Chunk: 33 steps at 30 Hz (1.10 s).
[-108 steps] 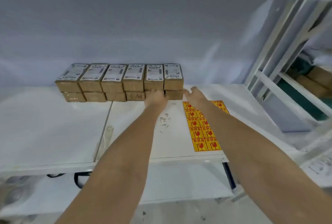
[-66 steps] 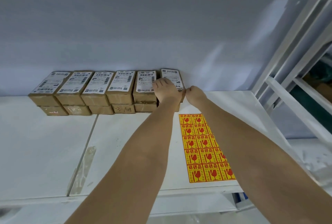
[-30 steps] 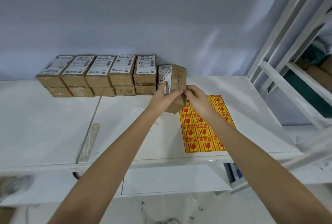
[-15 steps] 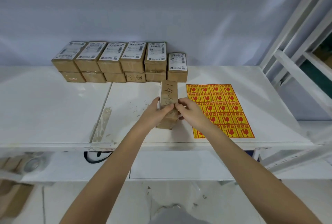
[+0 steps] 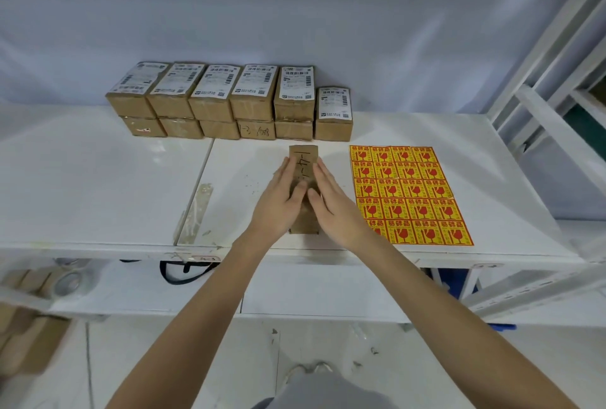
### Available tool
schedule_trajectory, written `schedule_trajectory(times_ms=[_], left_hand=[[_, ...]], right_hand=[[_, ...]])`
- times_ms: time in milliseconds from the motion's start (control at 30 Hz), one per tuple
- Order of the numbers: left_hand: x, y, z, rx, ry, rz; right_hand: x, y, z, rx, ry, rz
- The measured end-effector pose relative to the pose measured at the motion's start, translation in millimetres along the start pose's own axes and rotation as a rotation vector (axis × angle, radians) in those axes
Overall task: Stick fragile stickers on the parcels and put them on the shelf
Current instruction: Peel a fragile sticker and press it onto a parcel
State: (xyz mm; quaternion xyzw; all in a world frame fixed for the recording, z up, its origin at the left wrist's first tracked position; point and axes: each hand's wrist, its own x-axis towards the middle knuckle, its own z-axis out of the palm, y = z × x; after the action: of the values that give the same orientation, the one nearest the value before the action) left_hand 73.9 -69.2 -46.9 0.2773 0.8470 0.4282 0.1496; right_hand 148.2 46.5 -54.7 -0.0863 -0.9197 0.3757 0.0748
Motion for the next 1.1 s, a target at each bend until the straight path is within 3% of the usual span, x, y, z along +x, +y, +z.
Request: schedule_trajectory(times_ms=[267,533,667,800,1000,1100], left_hand=[[-1,-20,-7,0.169,0.063,0.082],[-7,-11,-16,0.231,0.074,0.078],[-11,21,-10,0.631,0.294,0.449],[-14,43,42,0.719,0.099,0.674],[-2,33,100,0.886,-0.229,0.459],[-1,23,110,0.839,-0.215,0.483]], right_hand=[[2,-9,17,0.028,-0.055,0.016],[-1,-10,16,0.032,0.077,-0.019],[-7,19,-11,-0.202,0.279,0.086],[-23,60,-32,-0.492,0.264,0.290],[-52,90,-43,-0.562,0.118,0.490],[-62,92,-42,-0.562,0.071,0.496]])
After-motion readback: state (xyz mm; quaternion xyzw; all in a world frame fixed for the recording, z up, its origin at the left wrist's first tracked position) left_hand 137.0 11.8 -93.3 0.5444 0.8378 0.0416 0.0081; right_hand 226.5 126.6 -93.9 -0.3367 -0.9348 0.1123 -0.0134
